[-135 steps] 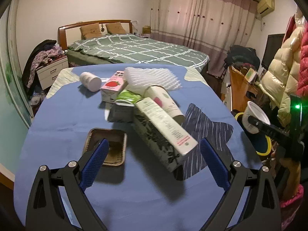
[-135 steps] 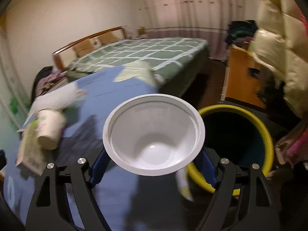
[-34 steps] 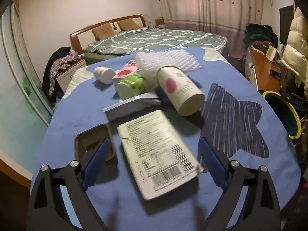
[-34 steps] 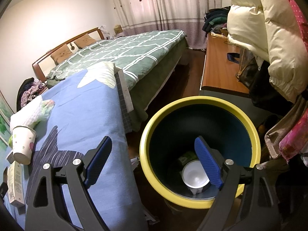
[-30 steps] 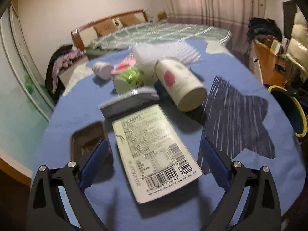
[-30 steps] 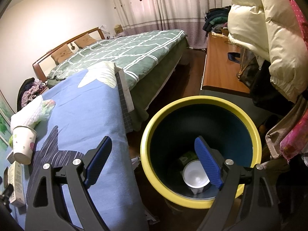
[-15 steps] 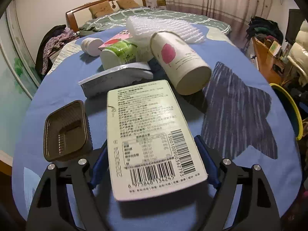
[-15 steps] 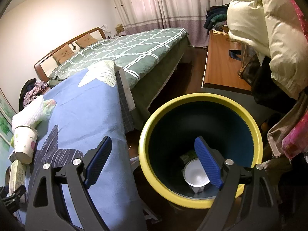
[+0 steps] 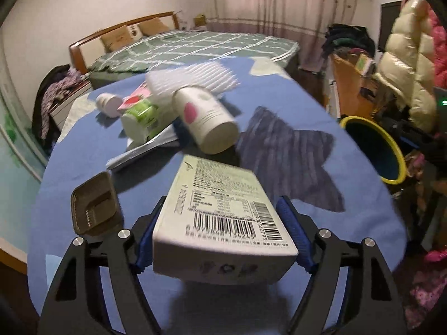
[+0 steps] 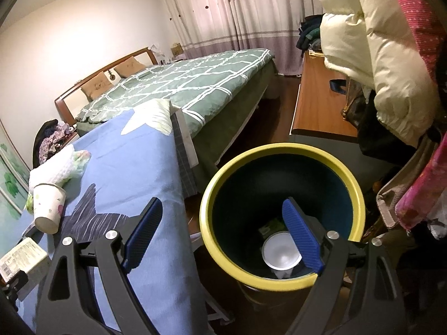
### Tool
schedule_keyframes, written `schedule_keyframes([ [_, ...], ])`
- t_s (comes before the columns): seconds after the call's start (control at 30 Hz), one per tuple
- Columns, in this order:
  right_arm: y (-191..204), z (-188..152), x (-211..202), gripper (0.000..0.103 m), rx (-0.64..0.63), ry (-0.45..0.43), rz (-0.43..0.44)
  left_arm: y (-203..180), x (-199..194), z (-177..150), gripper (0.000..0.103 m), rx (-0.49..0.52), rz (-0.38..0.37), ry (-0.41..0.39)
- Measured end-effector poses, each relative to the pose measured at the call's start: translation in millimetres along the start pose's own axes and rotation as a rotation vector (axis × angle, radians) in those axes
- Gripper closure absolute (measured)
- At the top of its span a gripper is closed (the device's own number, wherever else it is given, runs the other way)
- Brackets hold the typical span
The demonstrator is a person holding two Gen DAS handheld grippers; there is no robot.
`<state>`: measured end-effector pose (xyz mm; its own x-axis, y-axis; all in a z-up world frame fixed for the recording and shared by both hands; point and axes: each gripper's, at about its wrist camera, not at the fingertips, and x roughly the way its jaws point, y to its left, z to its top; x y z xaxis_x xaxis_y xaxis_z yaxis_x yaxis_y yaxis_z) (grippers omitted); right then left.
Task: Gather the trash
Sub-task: 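Carry the white tea carton with the left gripper over the bin and release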
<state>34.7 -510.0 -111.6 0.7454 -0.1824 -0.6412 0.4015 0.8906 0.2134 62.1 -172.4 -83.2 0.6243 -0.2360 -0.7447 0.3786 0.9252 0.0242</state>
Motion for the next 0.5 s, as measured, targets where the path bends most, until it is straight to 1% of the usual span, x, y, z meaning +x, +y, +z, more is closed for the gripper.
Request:
schedule_keyframes([
  [0.17, -6, 0, -9, 0.020, 0.008, -0.010, 0.002, -21, -10, 9, 0.027, 0.038, -0.078, -0.027],
  [0.33, -17, 2, -20, 0.020, 0.017, -0.030, -0.011, -42, -7, 26, 0.027, 0.073, -0.148, -0.042],
  [0.5, -34, 4, -34, 0.020, 0.033, -0.058, -0.044, -75, 3, 50, 0.027, 0.139, -0.207, -0.057],
])
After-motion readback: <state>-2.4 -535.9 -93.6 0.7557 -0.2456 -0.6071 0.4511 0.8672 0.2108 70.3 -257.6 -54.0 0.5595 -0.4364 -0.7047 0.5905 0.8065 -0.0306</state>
